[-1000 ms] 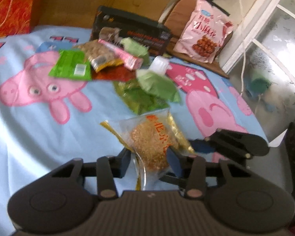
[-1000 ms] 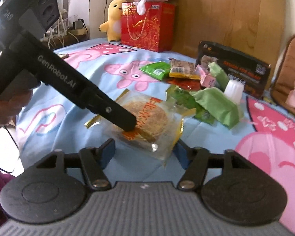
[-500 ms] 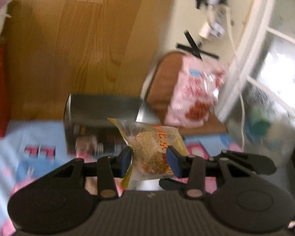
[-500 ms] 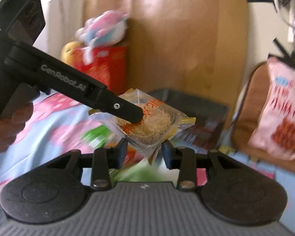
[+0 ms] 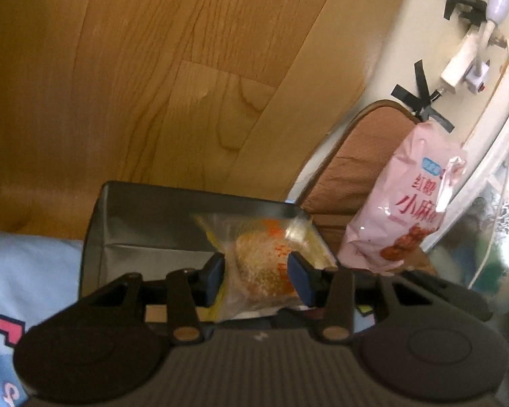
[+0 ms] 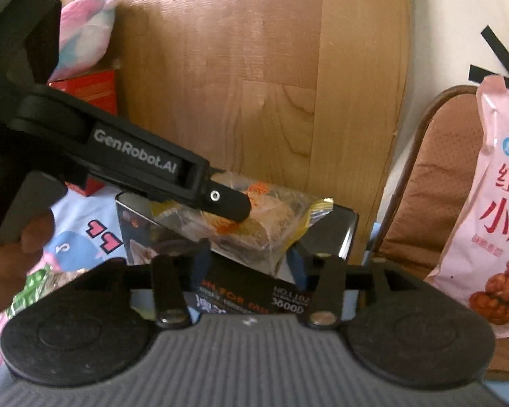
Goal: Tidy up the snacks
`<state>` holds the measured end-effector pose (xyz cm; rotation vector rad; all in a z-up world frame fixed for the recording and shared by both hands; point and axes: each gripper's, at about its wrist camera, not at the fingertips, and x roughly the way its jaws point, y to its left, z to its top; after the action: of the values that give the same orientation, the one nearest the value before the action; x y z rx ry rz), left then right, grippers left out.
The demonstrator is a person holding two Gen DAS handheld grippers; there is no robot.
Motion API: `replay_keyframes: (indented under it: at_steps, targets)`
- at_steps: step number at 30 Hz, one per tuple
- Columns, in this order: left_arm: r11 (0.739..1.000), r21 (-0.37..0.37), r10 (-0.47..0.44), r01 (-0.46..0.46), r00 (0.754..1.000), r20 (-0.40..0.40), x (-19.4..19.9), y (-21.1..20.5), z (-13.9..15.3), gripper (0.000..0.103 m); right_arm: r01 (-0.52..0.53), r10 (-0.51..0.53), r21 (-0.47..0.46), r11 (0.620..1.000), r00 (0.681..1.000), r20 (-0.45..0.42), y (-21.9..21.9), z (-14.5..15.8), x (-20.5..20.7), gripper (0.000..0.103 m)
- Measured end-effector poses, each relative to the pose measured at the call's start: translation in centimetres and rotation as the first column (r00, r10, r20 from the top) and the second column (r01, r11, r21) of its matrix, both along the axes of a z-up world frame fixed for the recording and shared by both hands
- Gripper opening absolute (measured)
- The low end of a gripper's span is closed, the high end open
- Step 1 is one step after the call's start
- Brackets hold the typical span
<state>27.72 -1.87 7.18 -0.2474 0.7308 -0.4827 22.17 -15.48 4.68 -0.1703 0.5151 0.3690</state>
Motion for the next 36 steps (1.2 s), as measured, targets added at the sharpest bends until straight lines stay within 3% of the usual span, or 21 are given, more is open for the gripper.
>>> replay_keyframes:
  at_steps: [4, 8, 12, 20, 22, 24, 28, 32, 34, 36]
  targets:
    - [1.0, -0.02, -0.005, 0.006, 0.999, 0.048, -2.2, 1.9, 1.2, 0.043, 0.04, -0.04, 0.042, 0.998, 0.999, 0.013, -1.5, 0.7, -1.8, 0.059]
    - [0.998, -0.058, 0.038, -0.033, 0.995, 0.088, -6.0, 5.9, 2.2, 0.045, 0.027, -0.027, 0.117, 0.993, 1.0, -0.007, -3.0, 1.0, -6.3, 0.059]
    - [0.986, -0.091, 0.141, -0.137, 0.989, 0.04, -9.7, 9.8, 0.9, 0.046, -0.036, 0.045, 0.157, 0.987, 0.998, -0.054, -2.5, 0.1, -8.7, 0.059]
    - [0.968, -0.14, 0.204, -0.21, 0.977, -0.052, -16.4, 13.2, -2.3, 0.046, -0.147, 0.144, -0.016, 0.989, 0.982, -0.119, 2.6, -2.1, -6.6, 0.057]
    - [0.967, -0.142, 0.204, -0.211, 0.977, -0.059, -17.8, 13.7, -2.7, 0.048, -0.131, 0.125, -0.034, 0.991, 0.981, -0.15, 2.9, -2.6, -5.8, 0.031]
    - [0.966, -0.143, 0.207, -0.214, 0.976, -0.061, -18.7, 14.1, -2.9, 0.048, -0.119, 0.114, -0.017, 0.993, 0.978, -0.176, 2.6, -2.4, -5.5, 0.024]
    - [0.962, -0.163, 0.213, -0.22, 0.975, -0.064, -19.9, 14.7, -2.9, 0.048, -0.108, 0.106, -0.013, 0.994, 0.988, -0.109, 2.4, -1.2, -8.0, 0.02]
    - [0.96, -0.181, 0.208, -0.213, 0.977, -0.051, -21.4, 15.2, -2.6, 0.048, -0.208, 0.208, 0.02, 0.978, 0.978, 0.028, 2.6, 1.5, -13.0, 0.02]
    - [0.963, -0.178, 0.197, -0.202, 0.979, -0.047, -22.2, 15.2, -2.7, 0.048, -0.292, 0.294, -0.04, 0.956, 0.953, 0.068, 3.3, 1.8, -16.0, 0.02]
    - [0.968, -0.17, 0.177, -0.183, 0.983, -0.052, -23.0, 15.0, -2.9, 0.048, -0.388, 0.403, -0.163, 0.907, 0.913, 0.068, 4.2, 0.5, -19.4, 0.021]
